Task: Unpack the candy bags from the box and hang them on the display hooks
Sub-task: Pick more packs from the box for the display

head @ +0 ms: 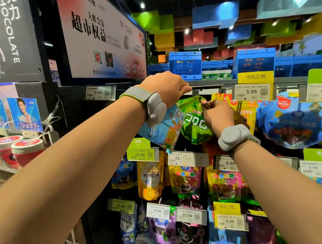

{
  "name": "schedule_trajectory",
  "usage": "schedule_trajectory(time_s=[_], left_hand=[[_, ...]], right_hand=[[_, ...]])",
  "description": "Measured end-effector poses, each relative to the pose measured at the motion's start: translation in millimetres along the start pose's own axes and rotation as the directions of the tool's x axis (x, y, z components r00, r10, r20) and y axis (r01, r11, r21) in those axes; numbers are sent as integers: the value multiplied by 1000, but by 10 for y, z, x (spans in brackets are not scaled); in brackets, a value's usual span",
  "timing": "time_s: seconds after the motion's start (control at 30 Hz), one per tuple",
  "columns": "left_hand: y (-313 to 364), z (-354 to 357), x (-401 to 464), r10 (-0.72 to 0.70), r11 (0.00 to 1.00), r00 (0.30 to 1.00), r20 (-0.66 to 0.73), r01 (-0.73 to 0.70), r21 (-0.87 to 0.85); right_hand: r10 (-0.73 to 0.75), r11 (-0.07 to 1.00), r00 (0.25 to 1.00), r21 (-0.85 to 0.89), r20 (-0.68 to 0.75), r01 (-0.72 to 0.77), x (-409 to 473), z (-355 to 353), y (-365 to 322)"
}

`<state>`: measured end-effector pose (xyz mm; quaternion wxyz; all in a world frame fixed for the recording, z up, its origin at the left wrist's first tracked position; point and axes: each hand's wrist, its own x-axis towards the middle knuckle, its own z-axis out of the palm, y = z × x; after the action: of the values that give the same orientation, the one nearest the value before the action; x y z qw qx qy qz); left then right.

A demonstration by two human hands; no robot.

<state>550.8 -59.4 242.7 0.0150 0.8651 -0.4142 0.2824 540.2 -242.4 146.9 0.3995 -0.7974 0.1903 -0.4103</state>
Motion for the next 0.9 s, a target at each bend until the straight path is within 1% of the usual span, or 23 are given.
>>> schedule_trajectory(time_s=[0.1,0.17,0.2,0.23,0.27,0.3,0.37,0.43,0.5,0.6,0.67,0.8,0.87,0.9], left_hand=[[5,23,-60,-6,1000,999,-31,6,-3],[24,40,-121,-31,999,998,-51,29,-29],[33,51,-147,-55,997,996,-64,51,-50],[47,71,-173,-80,995,993,-81,74,-72],[62,96,-195,-104,991,989,-104,94,-95],[79,130,-219,-127,986,983,-130,111,-125],[104,222,-254,-183,962,969,-167,141,-232],[106,315,-258,-239,922,956,-172,167,-349],[103,383,-247,-290,876,943,-160,195,-442],[105,429,-228,-370,804,921,-118,254,-537],[90,445,-210,-389,773,918,-74,281,-568],[33,458,-180,-372,760,927,-50,274,-589],[6,426,-173,-321,787,946,-40,243,-567],[-7,390,-179,-287,811,957,-34,224,-541]], right_hand=[[-79,993,996,-87,-30,76,-146,-57,83],[-139,984,985,-127,-102,126,-364,-114,132],[-170,982,974,-106,-149,156,-502,-142,146],[-232,973,953,-61,-195,224,-657,-175,155],[-324,944,918,-16,-230,330,-814,-205,161],[-425,898,875,19,-232,441,-971,-229,175],[-592,792,790,63,-162,607,-1248,-265,203],[-714,696,696,25,-76,717,-1404,-253,217],[-805,593,593,-94,-34,800,-1456,-203,203],[-869,485,494,-226,-20,845,-1414,-102,177],[-885,456,463,-278,-45,845,-1358,-53,176],[-893,448,439,-260,-98,855,-1300,-54,110],[-889,457,443,-229,-113,859,-1282,-79,66],[-881,472,456,-208,-122,857,-1269,-96,51]])
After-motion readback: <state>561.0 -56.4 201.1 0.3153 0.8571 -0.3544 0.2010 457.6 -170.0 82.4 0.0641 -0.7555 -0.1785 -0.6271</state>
